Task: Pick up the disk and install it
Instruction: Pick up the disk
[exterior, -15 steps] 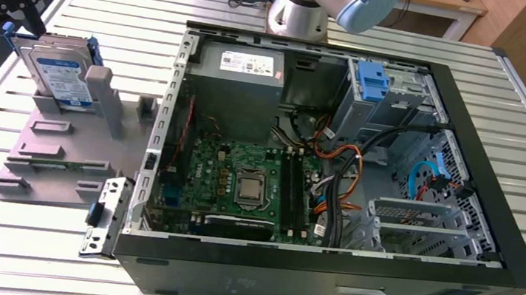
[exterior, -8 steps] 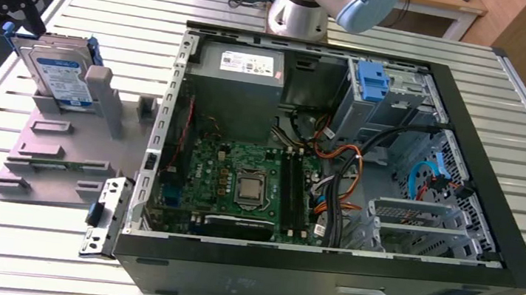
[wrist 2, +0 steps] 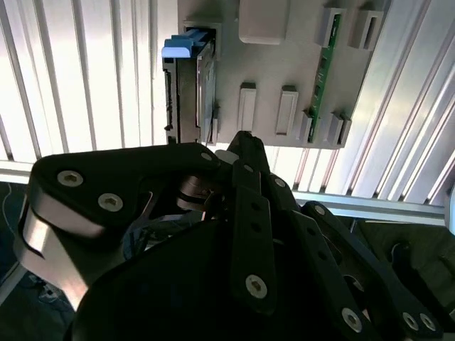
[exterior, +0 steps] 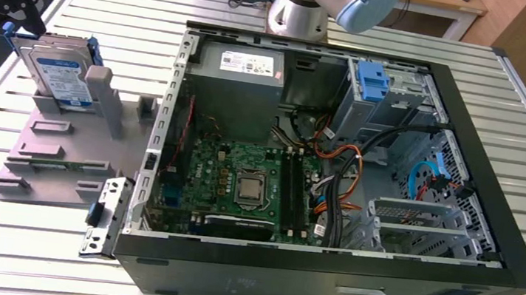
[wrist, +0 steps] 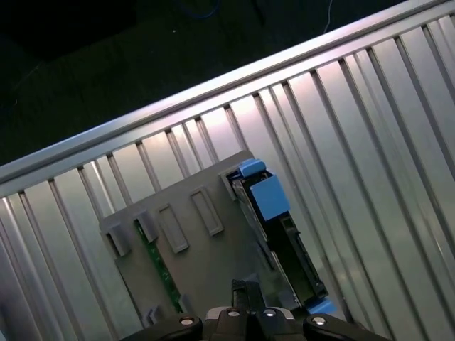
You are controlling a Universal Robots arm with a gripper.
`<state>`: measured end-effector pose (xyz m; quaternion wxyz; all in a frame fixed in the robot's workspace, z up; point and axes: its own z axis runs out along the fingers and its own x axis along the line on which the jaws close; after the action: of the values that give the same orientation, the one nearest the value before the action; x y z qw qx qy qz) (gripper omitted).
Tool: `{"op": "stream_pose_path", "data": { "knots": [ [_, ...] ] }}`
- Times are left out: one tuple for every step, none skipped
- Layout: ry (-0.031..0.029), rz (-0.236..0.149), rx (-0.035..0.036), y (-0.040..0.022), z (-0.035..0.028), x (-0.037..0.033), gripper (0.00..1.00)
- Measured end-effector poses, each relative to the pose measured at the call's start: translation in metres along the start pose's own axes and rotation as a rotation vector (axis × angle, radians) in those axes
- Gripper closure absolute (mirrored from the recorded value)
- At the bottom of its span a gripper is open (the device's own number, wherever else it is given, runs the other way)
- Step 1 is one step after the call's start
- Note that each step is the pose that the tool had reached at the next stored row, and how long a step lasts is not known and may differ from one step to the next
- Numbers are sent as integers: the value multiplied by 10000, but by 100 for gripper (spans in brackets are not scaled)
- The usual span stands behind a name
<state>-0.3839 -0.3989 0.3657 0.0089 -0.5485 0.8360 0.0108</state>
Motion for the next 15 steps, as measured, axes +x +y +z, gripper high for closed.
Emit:
{"op": "stream_pose_path", "data": {
  "knots": [
    [1,-48,-1,0,0,0,89],
    [2,-94,-3,0,0,0,89],
    [2,-141,-4,0,0,0,89],
    [3,-186,-5,0,0,0,89],
    [3,-231,-6,0,0,0,89],
    [4,-279,-7,0,0,0,89],
    [4,-325,-8,0,0,0,89],
    [5,-366,-9,0,0,0,89],
    [6,-410,-10,0,0,0,89],
    [6,-453,-11,0,0,0,89],
    [8,-494,-12,0,0,0,89],
    [8,-533,-13,0,0,0,89],
    [9,-571,-14,0,0,0,89],
    [9,-601,-14,0,0,0,89],
    [10,-629,-15,0,0,0,89]
  ]
}}
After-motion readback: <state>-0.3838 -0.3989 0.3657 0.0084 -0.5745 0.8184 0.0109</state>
